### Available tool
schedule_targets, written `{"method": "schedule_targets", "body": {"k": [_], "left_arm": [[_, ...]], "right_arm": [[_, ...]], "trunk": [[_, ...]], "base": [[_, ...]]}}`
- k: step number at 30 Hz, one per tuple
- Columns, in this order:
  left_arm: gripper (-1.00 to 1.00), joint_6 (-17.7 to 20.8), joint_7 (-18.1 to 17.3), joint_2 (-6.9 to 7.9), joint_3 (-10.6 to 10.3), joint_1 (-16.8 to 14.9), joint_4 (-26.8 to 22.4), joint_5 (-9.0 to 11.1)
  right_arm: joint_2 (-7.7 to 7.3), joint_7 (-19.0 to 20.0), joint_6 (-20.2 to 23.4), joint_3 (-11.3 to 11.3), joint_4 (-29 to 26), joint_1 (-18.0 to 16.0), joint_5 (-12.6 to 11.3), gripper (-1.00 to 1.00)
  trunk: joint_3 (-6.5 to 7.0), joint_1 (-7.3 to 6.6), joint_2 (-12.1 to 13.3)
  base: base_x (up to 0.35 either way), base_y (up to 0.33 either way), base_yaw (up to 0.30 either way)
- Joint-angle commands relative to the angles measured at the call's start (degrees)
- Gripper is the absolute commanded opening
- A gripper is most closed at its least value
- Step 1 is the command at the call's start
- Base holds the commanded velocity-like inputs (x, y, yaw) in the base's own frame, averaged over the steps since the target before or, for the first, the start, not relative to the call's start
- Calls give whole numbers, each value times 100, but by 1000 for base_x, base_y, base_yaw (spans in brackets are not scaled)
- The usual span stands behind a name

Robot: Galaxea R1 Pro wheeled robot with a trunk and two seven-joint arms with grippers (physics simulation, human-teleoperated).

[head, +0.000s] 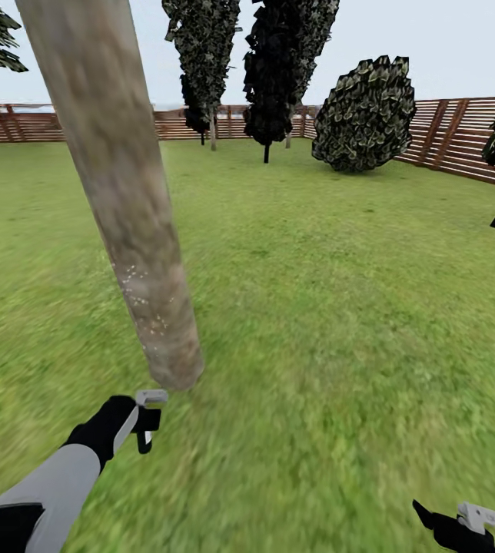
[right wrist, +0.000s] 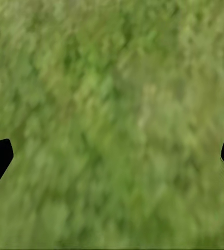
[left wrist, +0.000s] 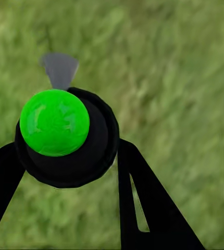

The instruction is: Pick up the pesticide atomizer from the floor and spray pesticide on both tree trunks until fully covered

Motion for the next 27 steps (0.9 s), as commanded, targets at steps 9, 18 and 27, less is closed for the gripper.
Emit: {"method": "schedule_targets", "body": {"k": [9, 18, 27], "left_arm": [[-100, -3, 4, -4, -1, 11, 10, 198], [-100, -9, 3, -21, -10, 11, 24, 330], [-100, -9, 3, -79, -10, 11, 20, 331]], "right_arm": [[2, 0, 0, 0, 0, 0, 0, 100], [2, 0, 0, 0, 0, 0, 8, 100], [-7, 0, 0, 0, 0, 0, 8, 100]], "trunk": [[0, 0, 0], [0, 0, 0], [0, 0, 0]], "base": [[99, -73, 229], [70, -217, 207], [24, -270, 4]]}}
